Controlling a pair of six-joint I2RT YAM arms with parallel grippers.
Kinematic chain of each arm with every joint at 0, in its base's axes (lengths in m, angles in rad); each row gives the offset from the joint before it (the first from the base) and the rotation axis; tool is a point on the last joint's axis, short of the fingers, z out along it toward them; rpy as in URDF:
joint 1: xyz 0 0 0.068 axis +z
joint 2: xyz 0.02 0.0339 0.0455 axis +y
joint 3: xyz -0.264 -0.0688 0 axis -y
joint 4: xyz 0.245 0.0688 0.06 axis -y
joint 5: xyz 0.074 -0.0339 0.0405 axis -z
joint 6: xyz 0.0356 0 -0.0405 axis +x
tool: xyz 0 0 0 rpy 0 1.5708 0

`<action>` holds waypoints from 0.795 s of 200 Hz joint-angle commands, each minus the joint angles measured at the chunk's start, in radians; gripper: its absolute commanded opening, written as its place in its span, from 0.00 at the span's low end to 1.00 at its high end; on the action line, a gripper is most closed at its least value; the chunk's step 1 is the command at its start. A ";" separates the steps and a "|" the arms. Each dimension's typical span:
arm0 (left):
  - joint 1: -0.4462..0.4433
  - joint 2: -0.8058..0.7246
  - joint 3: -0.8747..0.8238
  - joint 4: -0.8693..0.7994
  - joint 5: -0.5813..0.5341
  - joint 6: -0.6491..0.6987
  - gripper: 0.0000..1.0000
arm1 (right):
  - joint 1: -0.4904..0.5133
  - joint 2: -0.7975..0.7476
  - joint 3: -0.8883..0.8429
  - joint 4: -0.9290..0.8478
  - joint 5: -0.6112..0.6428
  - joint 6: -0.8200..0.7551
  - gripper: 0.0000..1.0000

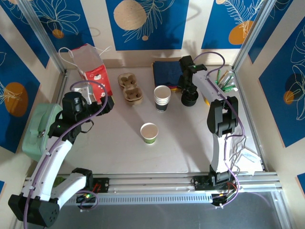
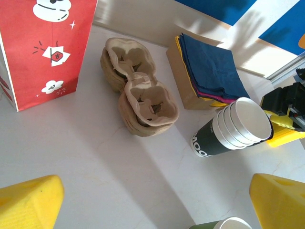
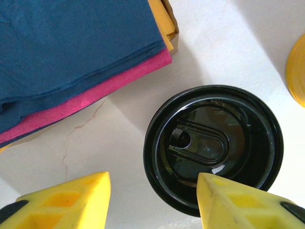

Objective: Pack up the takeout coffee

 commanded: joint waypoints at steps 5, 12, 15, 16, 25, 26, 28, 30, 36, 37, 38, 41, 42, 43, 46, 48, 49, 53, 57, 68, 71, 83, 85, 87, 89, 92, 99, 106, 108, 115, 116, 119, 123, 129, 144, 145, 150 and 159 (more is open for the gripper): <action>-0.005 0.000 0.013 -0.012 0.005 0.010 0.99 | -0.012 0.028 0.036 -0.013 -0.026 0.000 0.51; -0.005 0.001 0.011 -0.010 0.005 0.008 0.99 | -0.015 0.031 0.037 -0.010 -0.034 -0.001 0.51; -0.006 0.001 0.011 -0.010 0.005 0.008 0.99 | -0.015 0.033 0.038 -0.008 -0.037 -0.001 0.51; -0.006 0.000 0.011 -0.010 0.006 0.007 0.99 | -0.016 0.035 0.037 -0.008 -0.038 -0.002 0.51; -0.005 0.002 0.011 -0.008 0.006 0.007 0.99 | -0.017 0.040 0.039 -0.005 -0.046 -0.004 0.51; -0.005 0.003 0.011 -0.008 0.006 0.008 0.99 | -0.018 0.041 0.039 -0.005 -0.047 -0.004 0.51; -0.005 0.004 0.011 -0.008 0.006 0.008 0.99 | -0.018 0.043 0.041 -0.005 -0.047 -0.003 0.51; -0.005 0.004 0.011 -0.008 0.007 0.008 0.99 | -0.018 0.044 0.042 -0.006 -0.049 -0.004 0.50; -0.006 0.004 0.013 -0.009 0.008 0.007 0.99 | -0.019 0.048 0.045 -0.005 -0.050 -0.005 0.50; -0.006 0.005 0.013 -0.009 0.008 0.008 0.99 | -0.019 0.049 0.045 -0.005 -0.050 -0.005 0.50; -0.006 0.005 0.013 -0.010 0.008 0.008 0.99 | -0.019 0.049 0.045 -0.005 -0.050 -0.004 0.50; -0.006 0.006 0.014 -0.010 0.008 0.007 0.99 | -0.018 0.051 0.046 -0.005 -0.050 -0.004 0.49; -0.006 0.006 0.014 -0.010 0.008 0.008 0.99 | -0.018 0.052 0.046 -0.005 -0.050 -0.004 0.49; -0.006 0.006 0.014 -0.010 0.008 0.008 0.99 | -0.018 0.052 0.046 -0.006 -0.050 -0.004 0.49; -0.006 0.006 0.015 -0.011 0.008 0.007 1.00 | -0.018 0.054 0.047 -0.006 -0.051 -0.005 0.49; -0.006 0.007 0.015 -0.011 0.008 0.008 0.99 | -0.018 0.055 0.047 -0.006 -0.050 -0.005 0.49; -0.006 0.006 0.016 -0.012 0.008 0.009 0.99 | -0.019 0.055 0.047 -0.006 -0.050 -0.003 0.49; -0.005 0.007 0.016 -0.013 0.008 0.010 0.99 | -0.018 0.058 0.047 -0.006 -0.050 -0.003 0.48; -0.005 0.007 0.016 -0.012 0.008 0.010 1.00 | -0.019 0.060 0.046 -0.006 -0.050 -0.002 0.48; -0.005 0.007 0.016 -0.012 0.006 0.010 0.99 | -0.020 0.067 0.048 -0.006 -0.051 -0.002 0.47; -0.006 0.006 0.016 -0.012 0.006 0.011 0.99 | -0.020 0.069 0.049 -0.007 -0.050 -0.002 0.47; -0.006 0.005 0.015 -0.012 0.005 0.010 1.00 | -0.022 0.075 0.051 -0.010 -0.048 -0.004 0.45; -0.006 0.005 0.014 -0.012 0.005 0.010 0.99 | -0.023 0.077 0.051 -0.010 -0.048 -0.005 0.45; -0.006 0.005 0.014 -0.012 0.004 0.011 0.99 | -0.024 0.078 0.052 -0.010 -0.048 -0.007 0.45; -0.006 0.005 0.014 -0.013 0.005 0.012 1.00 | -0.024 0.079 0.052 -0.010 -0.048 -0.008 0.45; -0.006 0.005 0.014 -0.013 0.004 0.012 0.99 | -0.024 0.080 0.052 -0.008 -0.047 -0.011 0.44; -0.006 0.005 0.013 -0.012 0.003 0.013 0.99 | -0.024 0.084 0.052 -0.006 -0.040 -0.019 0.44; -0.006 0.005 0.012 -0.012 0.003 0.013 1.00 | -0.024 0.088 0.052 -0.006 -0.033 -0.022 0.43; -0.006 0.005 0.011 -0.013 0.003 0.013 0.99 | -0.025 0.088 0.052 -0.007 -0.033 -0.022 0.43; -0.006 0.003 0.011 -0.014 0.002 0.013 1.00 | -0.028 0.089 0.051 -0.007 -0.031 -0.020 0.43; -0.006 0.004 0.010 -0.014 0.002 0.013 1.00 | -0.028 0.089 0.050 -0.007 -0.032 -0.020 0.43; -0.006 0.003 0.010 -0.014 0.002 0.013 0.99 | -0.030 0.089 0.049 -0.006 -0.035 -0.020 0.43; -0.005 0.003 0.009 -0.014 0.002 0.013 0.99 | -0.033 0.089 0.046 -0.003 -0.039 -0.020 0.42; -0.006 0.004 0.007 -0.016 0.000 0.013 0.99 | -0.035 0.089 0.043 0.000 -0.045 -0.019 0.42; -0.006 0.001 0.007 -0.017 -0.001 0.014 0.99 | -0.039 0.090 0.039 0.001 -0.045 -0.020 0.41; -0.006 0.002 0.007 -0.017 -0.001 0.013 0.99 | -0.039 0.090 0.039 0.001 -0.046 -0.020 0.41; -0.006 0.001 0.005 -0.017 -0.002 0.014 0.99 | -0.041 0.090 0.038 0.003 -0.047 -0.021 0.40; -0.005 0.001 0.003 -0.016 -0.002 0.013 0.99 | -0.043 0.088 0.035 0.002 -0.045 -0.021 0.39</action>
